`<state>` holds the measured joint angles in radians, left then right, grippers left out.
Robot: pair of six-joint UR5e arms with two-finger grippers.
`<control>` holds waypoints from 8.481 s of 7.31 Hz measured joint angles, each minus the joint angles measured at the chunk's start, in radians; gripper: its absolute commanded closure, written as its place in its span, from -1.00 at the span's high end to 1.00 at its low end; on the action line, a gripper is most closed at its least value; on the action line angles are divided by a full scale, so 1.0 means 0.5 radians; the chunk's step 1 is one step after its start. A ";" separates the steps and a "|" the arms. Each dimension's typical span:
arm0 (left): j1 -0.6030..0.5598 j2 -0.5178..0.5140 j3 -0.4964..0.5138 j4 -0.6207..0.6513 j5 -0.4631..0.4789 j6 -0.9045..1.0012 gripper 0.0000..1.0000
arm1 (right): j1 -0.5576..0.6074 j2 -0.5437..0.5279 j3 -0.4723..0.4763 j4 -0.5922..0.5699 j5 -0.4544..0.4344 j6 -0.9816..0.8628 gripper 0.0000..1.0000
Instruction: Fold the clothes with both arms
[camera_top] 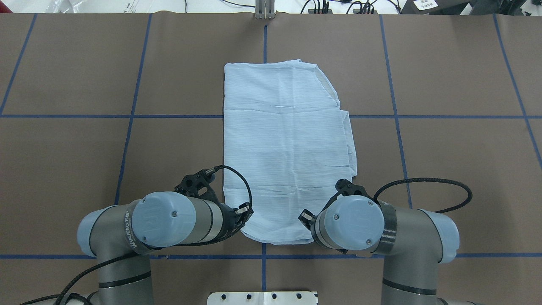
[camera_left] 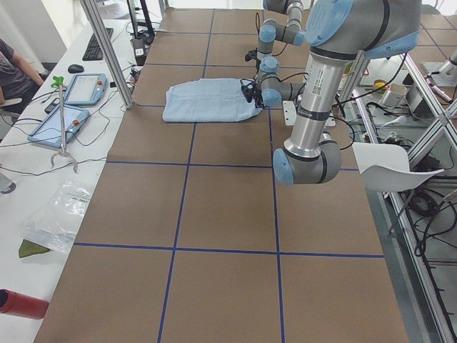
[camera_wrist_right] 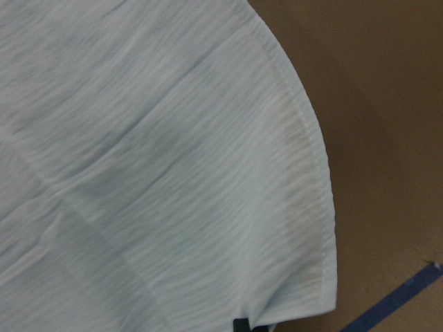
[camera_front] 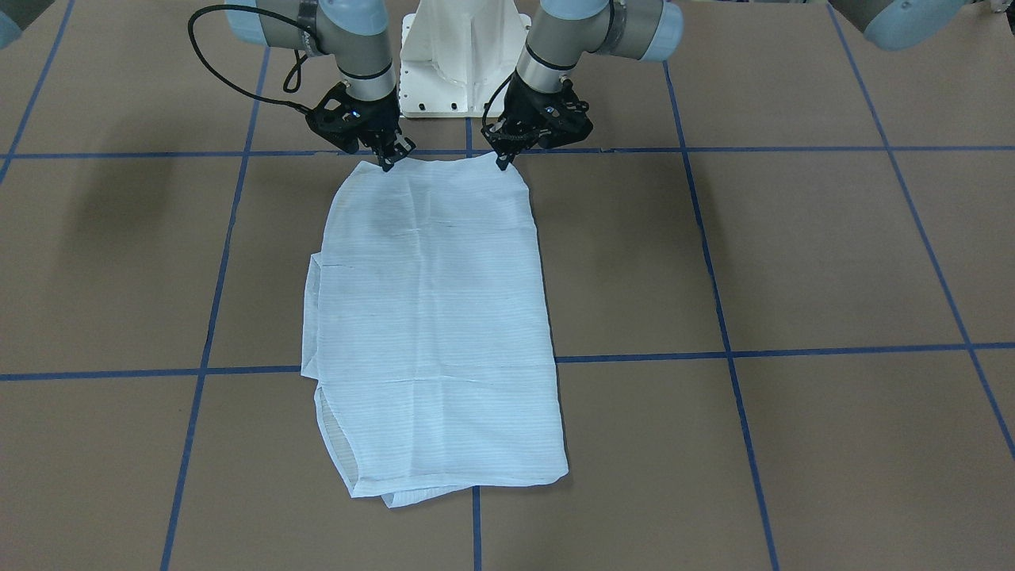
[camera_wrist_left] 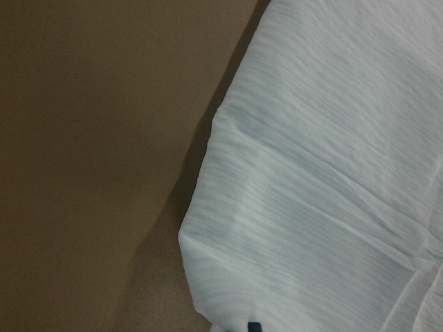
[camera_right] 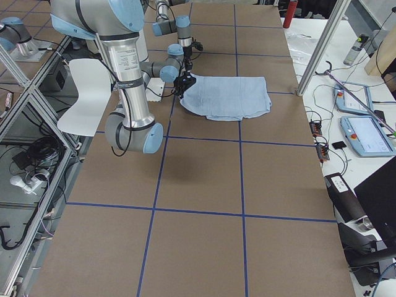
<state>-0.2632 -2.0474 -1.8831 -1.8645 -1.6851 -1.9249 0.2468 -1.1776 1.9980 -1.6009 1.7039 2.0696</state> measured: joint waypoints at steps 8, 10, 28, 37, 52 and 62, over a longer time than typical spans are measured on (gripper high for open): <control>0.084 0.071 -0.717 0.660 -0.173 0.002 -1.00 | 0.133 -0.068 0.485 -0.057 0.526 -0.003 -1.00; 0.147 0.066 -0.932 0.856 -0.263 -0.001 -1.00 | 0.164 -0.067 0.562 -0.056 0.775 -0.002 -1.00; -0.738 -0.128 0.473 -0.429 -0.384 0.449 -1.00 | 0.884 0.590 -0.838 0.242 0.912 -0.589 -1.00; -0.810 -0.146 0.503 -0.401 -0.405 0.484 0.98 | 0.906 0.669 -0.979 0.598 0.796 -0.671 1.00; -2.602 0.964 0.402 -0.046 -1.145 3.539 0.99 | 2.339 -0.565 -0.453 -0.271 1.078 -4.013 1.00; -2.603 0.986 0.367 0.674 -1.199 3.546 0.99 | 2.508 -0.807 -0.542 -0.277 1.314 -4.013 1.00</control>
<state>-1.5647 -1.5542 -1.6996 -1.5278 -2.2848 -0.1519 1.5007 -1.5813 1.7272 -1.7393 2.3611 0.0633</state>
